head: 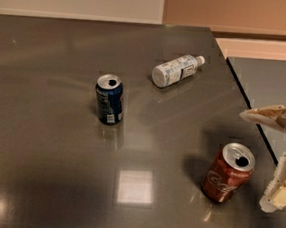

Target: Pick coke can

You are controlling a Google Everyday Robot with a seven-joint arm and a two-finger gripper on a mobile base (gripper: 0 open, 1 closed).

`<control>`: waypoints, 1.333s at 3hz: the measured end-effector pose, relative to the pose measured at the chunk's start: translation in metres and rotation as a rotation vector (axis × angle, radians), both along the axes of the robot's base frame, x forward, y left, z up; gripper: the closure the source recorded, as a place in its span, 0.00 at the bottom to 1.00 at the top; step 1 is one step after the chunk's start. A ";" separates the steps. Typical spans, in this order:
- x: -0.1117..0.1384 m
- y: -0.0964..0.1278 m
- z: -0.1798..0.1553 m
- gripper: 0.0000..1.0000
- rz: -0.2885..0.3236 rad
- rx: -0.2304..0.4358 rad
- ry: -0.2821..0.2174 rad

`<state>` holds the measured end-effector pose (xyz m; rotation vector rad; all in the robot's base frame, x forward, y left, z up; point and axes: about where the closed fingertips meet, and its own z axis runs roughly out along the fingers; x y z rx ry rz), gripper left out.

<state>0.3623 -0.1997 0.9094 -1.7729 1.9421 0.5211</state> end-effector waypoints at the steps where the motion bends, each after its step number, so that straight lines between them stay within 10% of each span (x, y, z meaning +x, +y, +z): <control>1: -0.003 0.008 -0.009 0.00 0.012 0.022 0.007; 3: -0.006 0.030 -0.020 0.08 0.047 0.063 0.025; 4: -0.007 0.034 -0.021 0.31 0.052 0.069 0.027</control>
Offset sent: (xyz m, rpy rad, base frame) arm -0.0070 0.0242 -0.0261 0.0652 0.0411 0.0388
